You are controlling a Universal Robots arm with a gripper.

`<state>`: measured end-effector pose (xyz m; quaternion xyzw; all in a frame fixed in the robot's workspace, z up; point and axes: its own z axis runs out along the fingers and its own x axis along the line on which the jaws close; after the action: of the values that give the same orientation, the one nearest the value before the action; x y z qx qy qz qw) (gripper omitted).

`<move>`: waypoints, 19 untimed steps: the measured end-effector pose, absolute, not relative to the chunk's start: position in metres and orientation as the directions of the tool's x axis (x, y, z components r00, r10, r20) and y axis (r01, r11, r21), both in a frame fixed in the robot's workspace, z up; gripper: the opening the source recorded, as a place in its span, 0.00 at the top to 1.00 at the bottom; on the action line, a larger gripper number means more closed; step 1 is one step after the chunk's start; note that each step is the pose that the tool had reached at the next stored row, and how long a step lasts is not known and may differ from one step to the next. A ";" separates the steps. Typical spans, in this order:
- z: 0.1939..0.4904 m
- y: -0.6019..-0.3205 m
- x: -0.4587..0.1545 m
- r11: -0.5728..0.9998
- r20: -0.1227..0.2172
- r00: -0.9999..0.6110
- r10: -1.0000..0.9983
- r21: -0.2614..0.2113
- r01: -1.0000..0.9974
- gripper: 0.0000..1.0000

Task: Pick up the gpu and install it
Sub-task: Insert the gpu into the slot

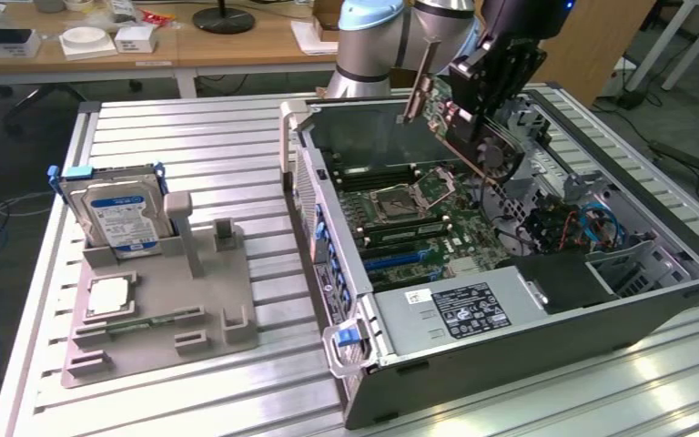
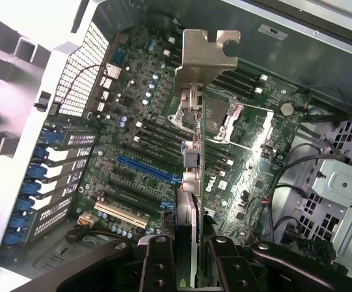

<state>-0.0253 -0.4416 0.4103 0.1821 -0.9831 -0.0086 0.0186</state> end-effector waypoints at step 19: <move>0.410 -0.442 -0.025 0.905 0.033 -0.905 -0.424 0.024 -0.424 0.74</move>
<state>-0.0253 -0.4417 0.4103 0.2173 -0.9759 -0.0079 0.0189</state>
